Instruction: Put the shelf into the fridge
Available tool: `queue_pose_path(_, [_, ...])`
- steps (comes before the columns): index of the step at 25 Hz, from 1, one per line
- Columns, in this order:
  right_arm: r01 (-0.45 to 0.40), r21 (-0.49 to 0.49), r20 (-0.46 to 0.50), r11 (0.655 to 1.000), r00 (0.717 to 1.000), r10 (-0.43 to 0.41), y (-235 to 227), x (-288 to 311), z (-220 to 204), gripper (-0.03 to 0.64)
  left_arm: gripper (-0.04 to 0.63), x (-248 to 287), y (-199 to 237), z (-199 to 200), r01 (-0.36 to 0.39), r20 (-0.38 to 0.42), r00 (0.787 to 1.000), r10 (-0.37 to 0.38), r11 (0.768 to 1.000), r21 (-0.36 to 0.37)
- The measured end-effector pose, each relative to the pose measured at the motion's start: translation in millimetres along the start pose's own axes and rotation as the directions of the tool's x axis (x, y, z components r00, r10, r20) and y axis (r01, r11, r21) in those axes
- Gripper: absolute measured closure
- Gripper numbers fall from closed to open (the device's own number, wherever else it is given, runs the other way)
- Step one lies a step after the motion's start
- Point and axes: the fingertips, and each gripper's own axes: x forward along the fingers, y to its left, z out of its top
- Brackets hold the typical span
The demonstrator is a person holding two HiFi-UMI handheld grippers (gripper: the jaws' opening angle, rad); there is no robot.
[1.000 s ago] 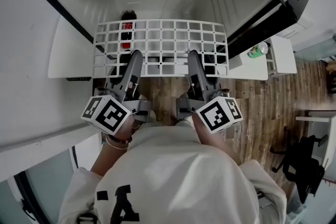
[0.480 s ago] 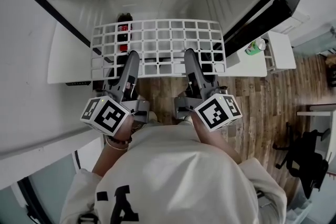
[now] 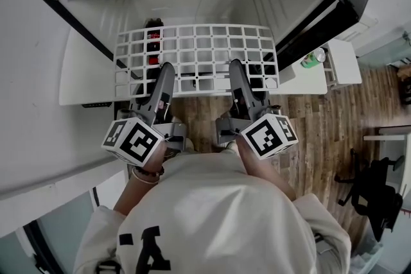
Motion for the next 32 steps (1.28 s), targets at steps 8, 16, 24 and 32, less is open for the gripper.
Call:
queue_pose_path(8, [0.0, 0.001, 0.001, 1.0, 1.0, 0.0, 0.0, 1.4, -0.2, 0.433, 0.443, 0.9, 1.0, 0.4, 0.001, 0.0, 1.0, -0.001, 1.0, 0.001])
queue_pose_path(16, [0.001, 0.009, 0.003, 1.0, 1.0, -0.001, -0.4, 4.0, 1.3, 0.433, 0.442, 3.3, 0.7, 2.1, -0.002, -0.001, 1.0, 0.002, 1.0, 0.003])
queue_pose_path(24, [0.006, 0.012, 0.005, 1.0, 1.0, -0.006, -1.1, 7.3, 1.8, 0.434, 0.44, 5.9, 1.5, 3.1, 0.0, -0.005, 1.0, 0.0, 1.0, 0.006])
queue_pose_path(32, [0.009, 0.011, 0.008, 1.0, 1.0, -0.009, -1.3, 10.6, 2.8, 0.433, 0.437, 8.9, 1.6, 4.6, 0.004, -0.008, 1.0, -0.004, 1.0, 0.012])
